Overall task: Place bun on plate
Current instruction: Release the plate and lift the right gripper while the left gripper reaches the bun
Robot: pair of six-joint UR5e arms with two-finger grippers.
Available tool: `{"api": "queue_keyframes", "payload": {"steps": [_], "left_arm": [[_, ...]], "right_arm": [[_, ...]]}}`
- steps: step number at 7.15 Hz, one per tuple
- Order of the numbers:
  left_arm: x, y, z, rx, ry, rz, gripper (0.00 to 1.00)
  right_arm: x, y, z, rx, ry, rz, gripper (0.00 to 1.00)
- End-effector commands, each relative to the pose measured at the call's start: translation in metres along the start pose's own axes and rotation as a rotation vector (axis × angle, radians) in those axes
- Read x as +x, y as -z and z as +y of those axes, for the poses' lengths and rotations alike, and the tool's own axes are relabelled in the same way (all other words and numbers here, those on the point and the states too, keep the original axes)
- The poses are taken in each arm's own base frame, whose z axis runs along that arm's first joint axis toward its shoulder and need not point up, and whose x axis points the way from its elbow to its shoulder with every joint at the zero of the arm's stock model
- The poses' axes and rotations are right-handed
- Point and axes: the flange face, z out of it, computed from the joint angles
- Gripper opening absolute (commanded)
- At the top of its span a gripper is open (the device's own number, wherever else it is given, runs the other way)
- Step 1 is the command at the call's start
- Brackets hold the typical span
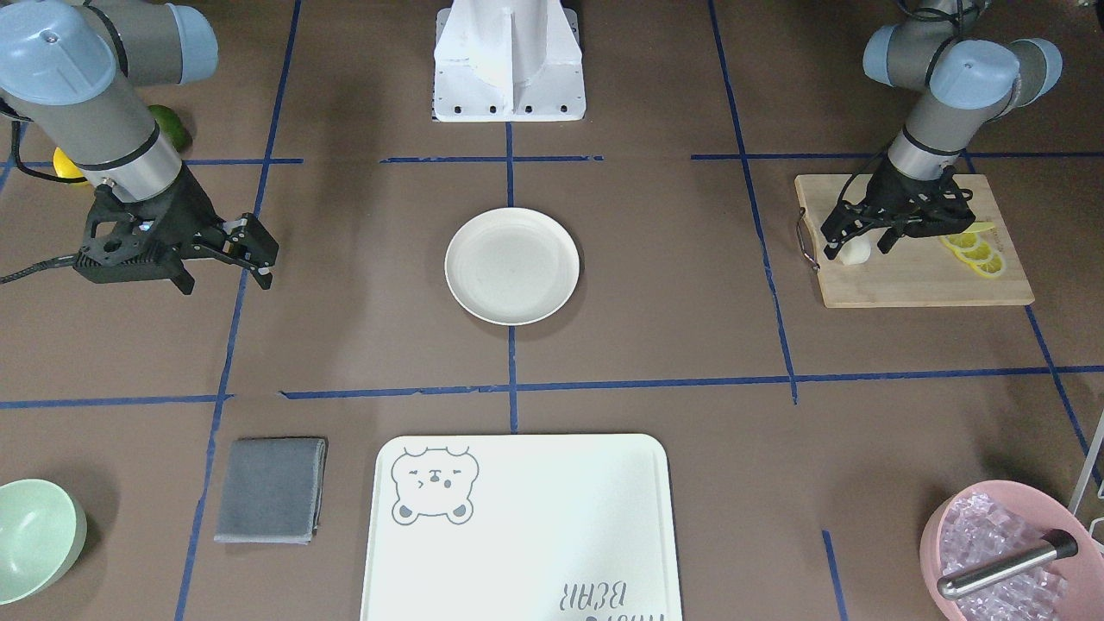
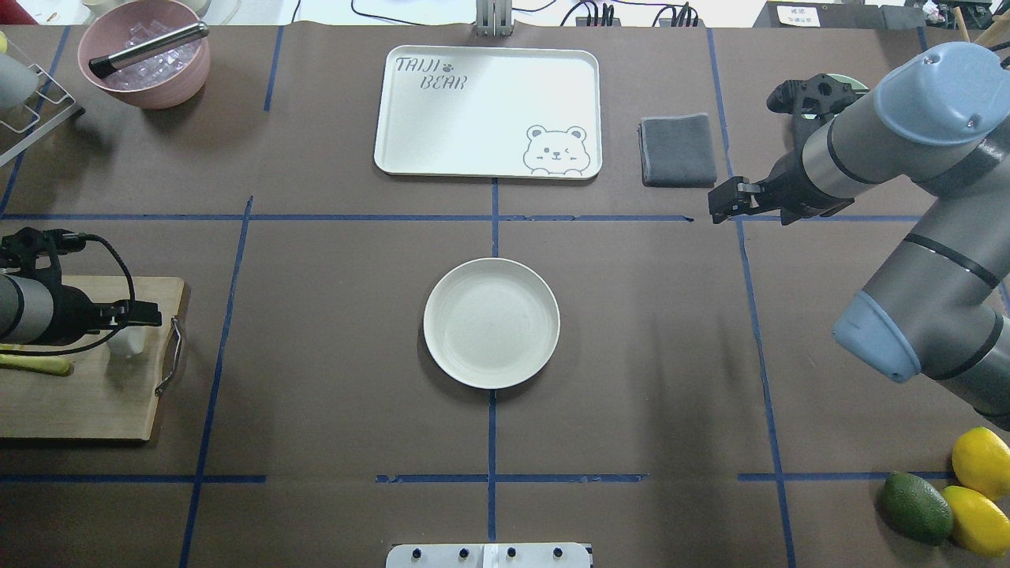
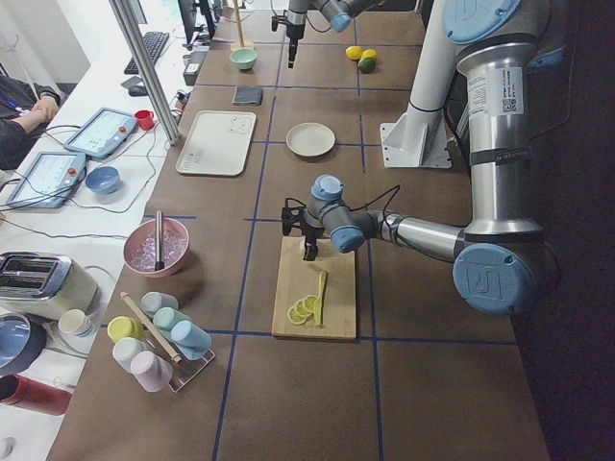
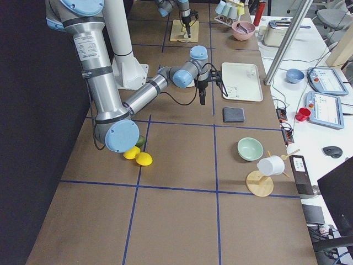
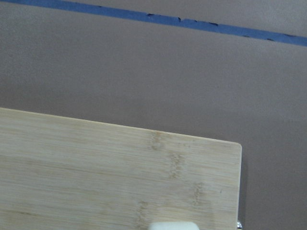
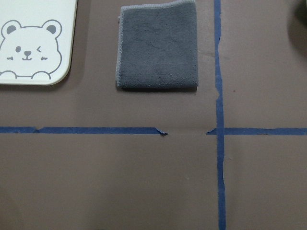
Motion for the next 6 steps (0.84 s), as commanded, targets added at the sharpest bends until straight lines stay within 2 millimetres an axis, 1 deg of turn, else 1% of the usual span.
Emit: {"api": "queue_keyframes", "payload": {"steps": [1, 2, 5, 6], "left_arm": [[-0.012, 0.011, 0.013, -0.012, -0.001, -0.007, 0.99], [-0.016, 0.022, 0.019, -0.014, -0.005, -0.005, 0.99], [-0.009, 0.017, 0.023, -0.023, -0.015, -0.004, 0.98], [-0.007, 0.015, 0.023, -0.026, -0.017, -0.005, 0.98]], "right_arm": [[0.018, 0.008, -0.005, -0.011, -0.002, -0.008, 1.0], [0.019, 0.007, -0.004, -0.011, -0.003, -0.006, 1.0], [0.029, 0.007, -0.005, -0.014, -0.012, 0.004, 1.0], [0.04, 0.007, -0.006, -0.013, -0.007, 0.014, 1.0]]}}
